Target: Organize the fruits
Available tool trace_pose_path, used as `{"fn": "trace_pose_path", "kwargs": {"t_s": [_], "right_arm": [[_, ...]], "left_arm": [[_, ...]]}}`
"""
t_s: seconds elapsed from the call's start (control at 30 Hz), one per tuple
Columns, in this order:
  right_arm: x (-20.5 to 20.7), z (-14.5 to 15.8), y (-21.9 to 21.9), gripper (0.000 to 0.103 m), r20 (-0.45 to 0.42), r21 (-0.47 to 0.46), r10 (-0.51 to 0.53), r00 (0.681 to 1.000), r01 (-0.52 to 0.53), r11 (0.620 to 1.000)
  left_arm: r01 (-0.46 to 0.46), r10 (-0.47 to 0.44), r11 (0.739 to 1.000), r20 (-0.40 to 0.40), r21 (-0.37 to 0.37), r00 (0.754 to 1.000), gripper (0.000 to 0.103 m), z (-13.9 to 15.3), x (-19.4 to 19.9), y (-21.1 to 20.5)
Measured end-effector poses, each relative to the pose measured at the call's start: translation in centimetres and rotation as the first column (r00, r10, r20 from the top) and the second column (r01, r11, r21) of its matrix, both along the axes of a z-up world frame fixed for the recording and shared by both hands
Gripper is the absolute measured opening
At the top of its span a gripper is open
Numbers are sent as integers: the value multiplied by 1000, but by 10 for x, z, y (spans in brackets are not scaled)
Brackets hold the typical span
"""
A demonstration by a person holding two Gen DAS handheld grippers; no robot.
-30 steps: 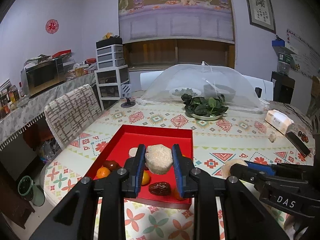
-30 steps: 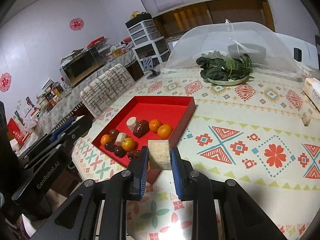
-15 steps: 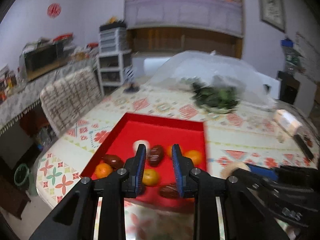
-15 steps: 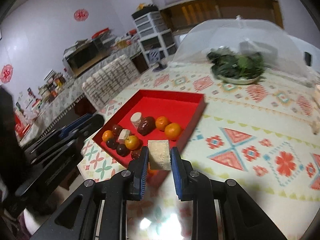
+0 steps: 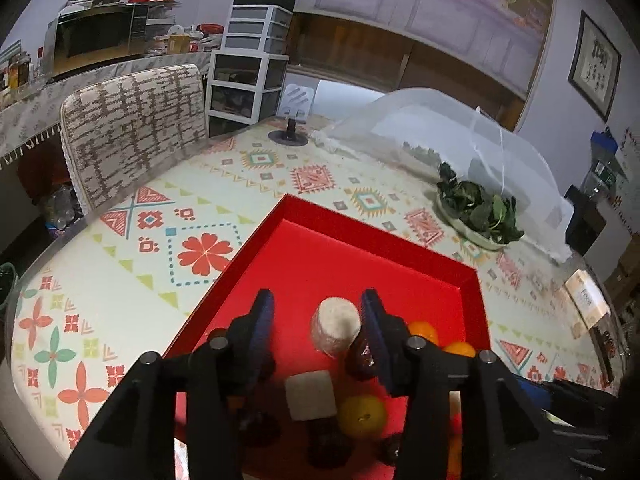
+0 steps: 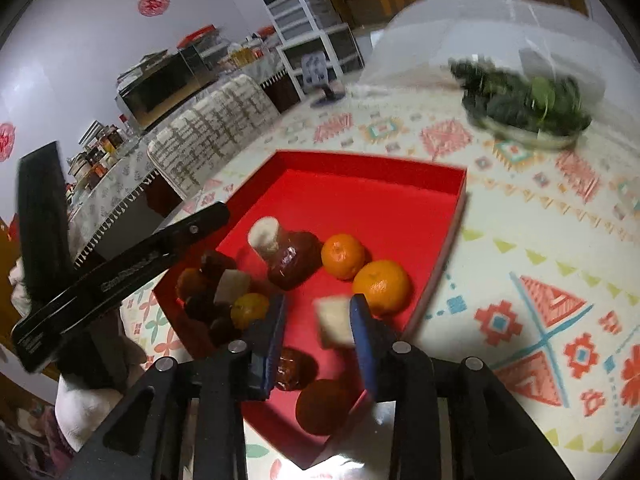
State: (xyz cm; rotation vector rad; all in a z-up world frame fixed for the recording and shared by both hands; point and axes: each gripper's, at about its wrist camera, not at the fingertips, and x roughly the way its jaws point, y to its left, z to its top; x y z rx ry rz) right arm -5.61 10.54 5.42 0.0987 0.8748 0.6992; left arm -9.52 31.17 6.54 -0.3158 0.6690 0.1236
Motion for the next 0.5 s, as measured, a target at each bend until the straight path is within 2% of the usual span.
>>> {"fn": "trace_pose_path", "kwargs": {"t_s": [0.1,0.17,0.2,0.3,0.4,0.5], "right_arm": [[-32,17,-6,35,47,28,76,996,-77,997],[-56,18,-4,35,32,55,168,985,-170,984],[-70,13,1,35,19,46,225,974,-225,973],[-94,-8,20,35,-11,-11,319,948,-319,948],[-104,-24,39,35,9,-108,329,944,-326,939],[-104,-36,50,35,7,-168,327,945,-321,932]], "left_arm": [[-7,7,1000,23,-13,1000,49,7,-12,5],[-26,26,1000,39,-9,999,59,12,-24,8],[-38,39,999,50,-10,998,59,15,-31,10],[-63,65,998,73,-27,995,61,20,-51,15],[-74,76,997,89,-22,993,62,25,-67,16],[-81,81,997,101,-4,992,65,29,-78,16]]}}
